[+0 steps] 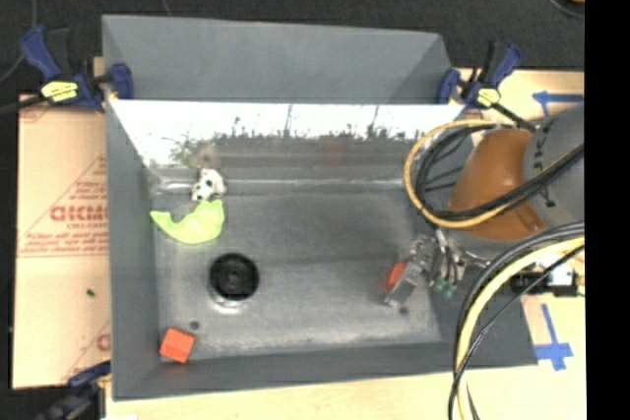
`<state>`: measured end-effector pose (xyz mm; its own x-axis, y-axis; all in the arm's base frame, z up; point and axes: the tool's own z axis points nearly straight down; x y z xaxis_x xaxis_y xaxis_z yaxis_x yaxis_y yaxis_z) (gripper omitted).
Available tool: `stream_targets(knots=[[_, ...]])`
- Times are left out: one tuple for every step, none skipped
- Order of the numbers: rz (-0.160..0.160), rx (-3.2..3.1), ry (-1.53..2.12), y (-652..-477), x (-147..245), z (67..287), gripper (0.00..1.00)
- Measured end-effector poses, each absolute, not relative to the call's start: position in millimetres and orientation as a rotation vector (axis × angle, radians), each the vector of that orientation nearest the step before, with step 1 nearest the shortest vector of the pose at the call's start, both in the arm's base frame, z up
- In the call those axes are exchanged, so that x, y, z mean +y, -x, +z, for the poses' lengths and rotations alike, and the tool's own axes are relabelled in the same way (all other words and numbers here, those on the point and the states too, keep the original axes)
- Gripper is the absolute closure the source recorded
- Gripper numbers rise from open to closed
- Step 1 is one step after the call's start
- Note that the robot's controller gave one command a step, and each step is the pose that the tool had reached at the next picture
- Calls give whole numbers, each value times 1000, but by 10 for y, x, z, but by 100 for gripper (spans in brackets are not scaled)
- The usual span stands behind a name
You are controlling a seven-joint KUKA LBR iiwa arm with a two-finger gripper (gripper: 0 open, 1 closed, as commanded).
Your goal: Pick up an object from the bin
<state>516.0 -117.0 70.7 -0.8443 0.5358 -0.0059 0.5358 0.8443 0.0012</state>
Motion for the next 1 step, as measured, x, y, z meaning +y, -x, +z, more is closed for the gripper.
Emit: stream_targets(knots=[[-2,3015,-866,-5129,-1167,720,100]])
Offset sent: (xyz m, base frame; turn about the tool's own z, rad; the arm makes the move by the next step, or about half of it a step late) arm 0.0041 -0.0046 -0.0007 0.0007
